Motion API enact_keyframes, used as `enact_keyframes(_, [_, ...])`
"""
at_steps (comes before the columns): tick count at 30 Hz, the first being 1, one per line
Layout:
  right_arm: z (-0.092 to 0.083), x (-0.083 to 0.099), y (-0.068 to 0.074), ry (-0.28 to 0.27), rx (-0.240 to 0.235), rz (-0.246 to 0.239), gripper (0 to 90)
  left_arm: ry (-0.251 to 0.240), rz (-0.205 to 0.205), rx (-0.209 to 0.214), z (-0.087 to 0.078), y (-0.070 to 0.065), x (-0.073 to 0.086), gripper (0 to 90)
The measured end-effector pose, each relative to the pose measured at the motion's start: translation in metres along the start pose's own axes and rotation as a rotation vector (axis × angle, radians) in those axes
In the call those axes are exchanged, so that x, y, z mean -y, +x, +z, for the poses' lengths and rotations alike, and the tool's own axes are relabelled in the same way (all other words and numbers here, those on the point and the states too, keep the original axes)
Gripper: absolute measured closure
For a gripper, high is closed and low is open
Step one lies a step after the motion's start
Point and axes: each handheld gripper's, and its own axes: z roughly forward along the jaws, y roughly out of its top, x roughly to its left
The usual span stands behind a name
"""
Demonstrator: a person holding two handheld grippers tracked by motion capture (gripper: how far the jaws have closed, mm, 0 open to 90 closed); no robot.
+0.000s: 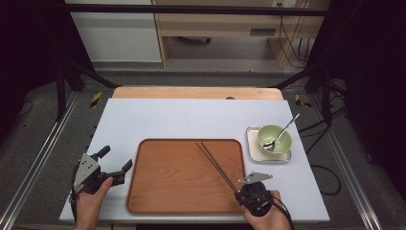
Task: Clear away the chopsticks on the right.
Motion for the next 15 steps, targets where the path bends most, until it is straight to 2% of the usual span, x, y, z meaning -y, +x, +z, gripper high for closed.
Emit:
enact_keyframes(4, [0.006,0.003,0.003,0.015,-0.008,0.018,84.5,0.001,0.001,0.001,0.0,0.0,0.0,2.9])
enact_keyframes(9, [0.012,0.001,0.002,0.026,0.001,0.017,84.4,0.007,0.002,0.004,0.001,0.0,0.0,2.9])
enact_keyframes(15, [0.024,0.0,0.002,0.039,-0.015,0.021,84.3,0.012,0.014,0.01,0.002,-0.004,-0.003,2.9])
